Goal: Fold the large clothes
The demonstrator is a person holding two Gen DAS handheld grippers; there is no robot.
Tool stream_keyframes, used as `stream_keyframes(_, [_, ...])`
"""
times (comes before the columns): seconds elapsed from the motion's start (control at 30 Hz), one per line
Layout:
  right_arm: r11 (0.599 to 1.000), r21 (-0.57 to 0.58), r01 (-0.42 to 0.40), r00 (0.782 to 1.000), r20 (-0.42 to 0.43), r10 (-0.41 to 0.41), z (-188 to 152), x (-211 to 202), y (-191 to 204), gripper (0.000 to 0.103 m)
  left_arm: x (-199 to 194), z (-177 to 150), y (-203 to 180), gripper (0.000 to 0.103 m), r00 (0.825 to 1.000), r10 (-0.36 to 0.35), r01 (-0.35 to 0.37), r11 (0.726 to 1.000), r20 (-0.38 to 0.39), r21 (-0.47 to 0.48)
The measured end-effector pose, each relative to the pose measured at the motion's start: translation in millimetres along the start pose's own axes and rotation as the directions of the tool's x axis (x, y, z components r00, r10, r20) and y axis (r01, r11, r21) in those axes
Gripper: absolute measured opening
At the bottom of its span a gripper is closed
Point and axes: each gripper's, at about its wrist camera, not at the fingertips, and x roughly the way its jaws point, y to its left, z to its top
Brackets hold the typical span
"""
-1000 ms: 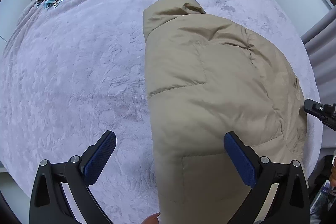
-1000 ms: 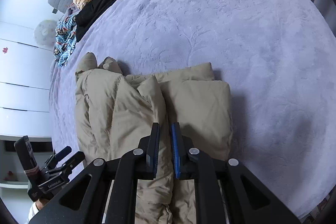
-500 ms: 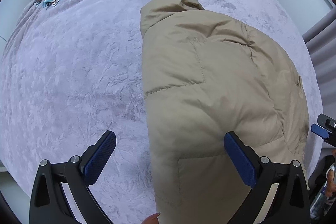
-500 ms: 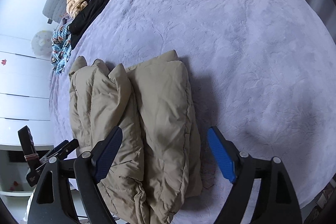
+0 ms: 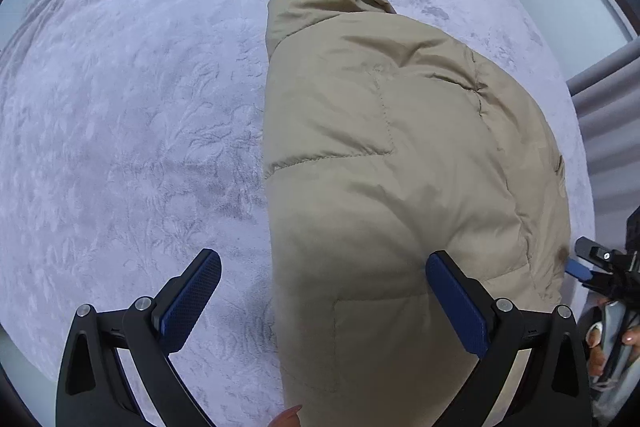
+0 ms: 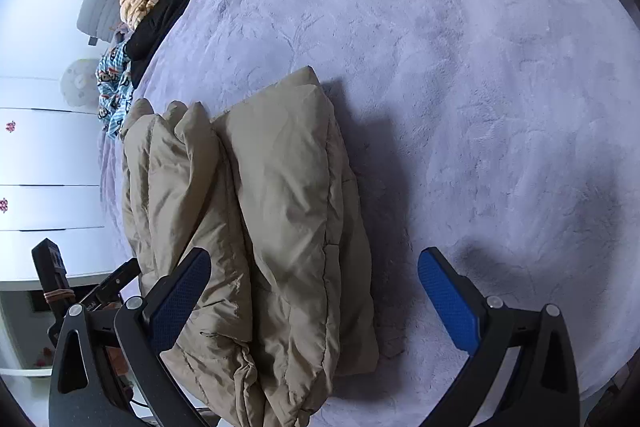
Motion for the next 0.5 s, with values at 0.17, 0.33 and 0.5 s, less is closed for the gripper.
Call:
stream_keyframes(0.17, [0.999,0.023,-0.035,0.999,-0.017,0.035,2,5,-8,0.103,11,4,27,0.103,0.992,-0.128,0.126,0.989,-0.016,-0.075])
stream_keyframes(0.33, [0.992,0.052,-0.112,0.993,-0.033,0.114,6,11,-18,0.103,32,12,55,0.103,0.945,-0.325,0.316,0.939,-0.046,-0.131])
stream_keyframes(0.5, [0.980,0.081,-0.182,0.979,-0.078,0.188,9,30,-26,0.103,71,14,80,0.103,0.821,-0.567,0.539,0.809,-0.068,-0.236])
